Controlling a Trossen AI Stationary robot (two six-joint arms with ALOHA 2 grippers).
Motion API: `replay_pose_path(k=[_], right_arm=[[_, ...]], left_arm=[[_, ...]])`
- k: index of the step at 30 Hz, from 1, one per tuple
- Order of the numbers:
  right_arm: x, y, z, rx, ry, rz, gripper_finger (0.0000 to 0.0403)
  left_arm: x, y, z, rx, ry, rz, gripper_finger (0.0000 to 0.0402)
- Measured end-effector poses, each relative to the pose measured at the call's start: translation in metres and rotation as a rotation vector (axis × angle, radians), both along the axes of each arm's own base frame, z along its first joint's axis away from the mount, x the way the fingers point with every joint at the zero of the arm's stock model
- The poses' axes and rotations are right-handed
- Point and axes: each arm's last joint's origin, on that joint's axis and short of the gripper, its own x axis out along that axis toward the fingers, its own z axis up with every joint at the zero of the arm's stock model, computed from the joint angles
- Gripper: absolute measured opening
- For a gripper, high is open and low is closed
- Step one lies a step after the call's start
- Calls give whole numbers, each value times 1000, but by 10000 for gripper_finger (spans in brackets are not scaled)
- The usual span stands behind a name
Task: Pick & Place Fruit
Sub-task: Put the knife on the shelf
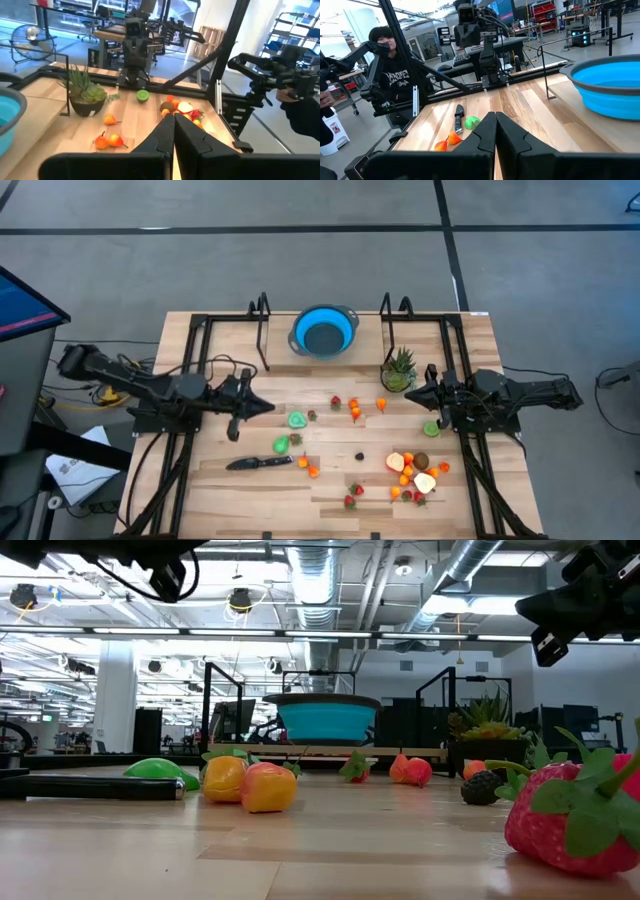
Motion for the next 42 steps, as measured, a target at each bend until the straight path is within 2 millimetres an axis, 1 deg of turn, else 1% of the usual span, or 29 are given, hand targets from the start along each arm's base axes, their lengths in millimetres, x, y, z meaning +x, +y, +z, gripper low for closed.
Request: replay_pose_path(k=[6, 18, 25, 42], right_arm=[[0, 0, 0, 0, 1, 0, 0], [0, 0, 0, 2, -4, 0, 0], [-1, 0, 11, 14, -110, 0, 0], [-1, 0, 15, 45, -155, -3, 0]], left_arm=[[-2, -7, 0, 1, 0, -35, 1], [-2, -7, 0, 10, -2, -29, 2], [-2, -7, 1, 12, -4, -29, 2], [-2, -7, 1, 1, -5, -32, 2]])
